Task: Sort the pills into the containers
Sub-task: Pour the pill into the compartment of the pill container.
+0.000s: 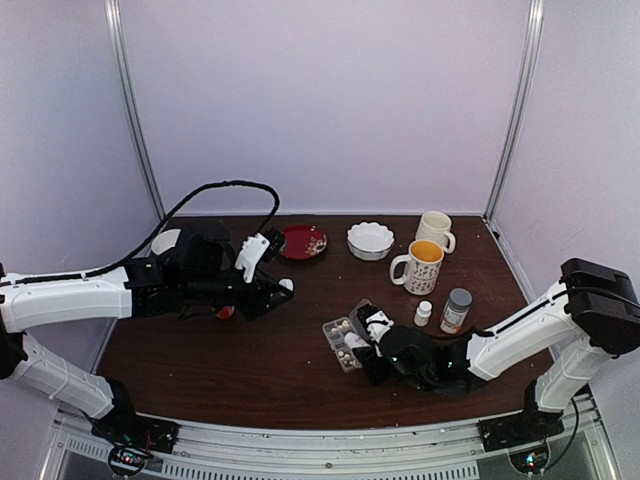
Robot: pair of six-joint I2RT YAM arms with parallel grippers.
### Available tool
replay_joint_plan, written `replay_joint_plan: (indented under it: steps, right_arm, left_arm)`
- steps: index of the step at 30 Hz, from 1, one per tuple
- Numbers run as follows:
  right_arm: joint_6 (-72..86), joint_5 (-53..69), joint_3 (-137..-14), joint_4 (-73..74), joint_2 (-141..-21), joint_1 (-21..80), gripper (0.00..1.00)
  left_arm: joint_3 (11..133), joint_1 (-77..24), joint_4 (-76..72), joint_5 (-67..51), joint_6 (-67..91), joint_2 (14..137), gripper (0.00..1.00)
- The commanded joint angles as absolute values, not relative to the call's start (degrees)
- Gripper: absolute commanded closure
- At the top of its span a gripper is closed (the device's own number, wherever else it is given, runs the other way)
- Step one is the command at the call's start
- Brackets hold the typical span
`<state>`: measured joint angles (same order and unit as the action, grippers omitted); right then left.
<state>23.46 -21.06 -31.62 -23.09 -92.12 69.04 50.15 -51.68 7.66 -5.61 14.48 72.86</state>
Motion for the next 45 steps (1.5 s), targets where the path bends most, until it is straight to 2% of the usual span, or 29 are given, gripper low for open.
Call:
replay_joint_plan:
  steps: [1,13,16,19,22,25,28,31,34,37,40,43,45]
  right_arm:
    - [21.46,-18.13,-31.10,-27.43,-91.99,69.13,1.00]
    - [21.72,-19.12,-35.35,-20.10,-93.51,69.38,1.00]
    - [22.04,-20.05,-32.53,-25.03,-92.00,69.44,1.00]
    - [21.36,-20.35,-35.70,-18.90,-92.99,69.57,1.00]
    - [21.39,-20.30,-33.43,-23.43,-92.13,69.75,1.00]
    - [21.49,-20.82,-36.41,-18.35,-93.34,69.76,1.00]
    - [21.96,-20.77,-32.68,-24.68,-91.71,69.83,1.00]
    - [21.39,-21.22,-35.60,-19.00,-92.88,69.78,1.00]
    - [21.70,-21.19,-32.06,-25.16,-91.15,69.87,1.00]
    - [21.42,-21.77,-35.30,-19.10,-92.22,69.82,1.00]
    - [21.34,-20.89,-32.26,-24.96,-91.23,69.93,1.00]
    - [21.43,-21.68,-35.48,-18.80,-92.56,69.81,1.00]
    - [21.67,-21.03,-33.08,-23.91,-91.26,69.98,1.00]
  left_arm:
    - [51.16,-51.24,6.06,-6.24,14.60,72.50,0.93]
    - [51.15,-51.24,6.12,-6.15,14.52,72.32,0.93]
    - [51.41,-51.23,6.37,-6.09,14.42,72.37,0.93]
    - [51.24,-51.24,6.24,-6.10,14.44,72.35,0.93]
    - [51.48,-51.24,6.40,-6.13,14.34,72.44,0.93]
    - [51.50,-51.24,6.33,-6.13,14.29,72.44,0.93]
    - [51.68,-51.23,6.49,-6.13,14.29,72.52,0.93]
    - [51.51,-51.24,6.39,-6.15,14.23,72.51,0.94]
    - [51.74,-51.24,6.58,-6.17,14.16,72.60,0.93]
    - [51.62,-51.23,6.40,-6.22,14.23,72.54,0.93]
    - [51.67,-51.23,6.36,-6.37,14.29,72.67,0.93]
    - [51.55,-51.24,6.35,-6.36,14.45,72.54,0.93]
    - [51.42,-51.24,6.32,-6.39,14.45,72.53,0.93]
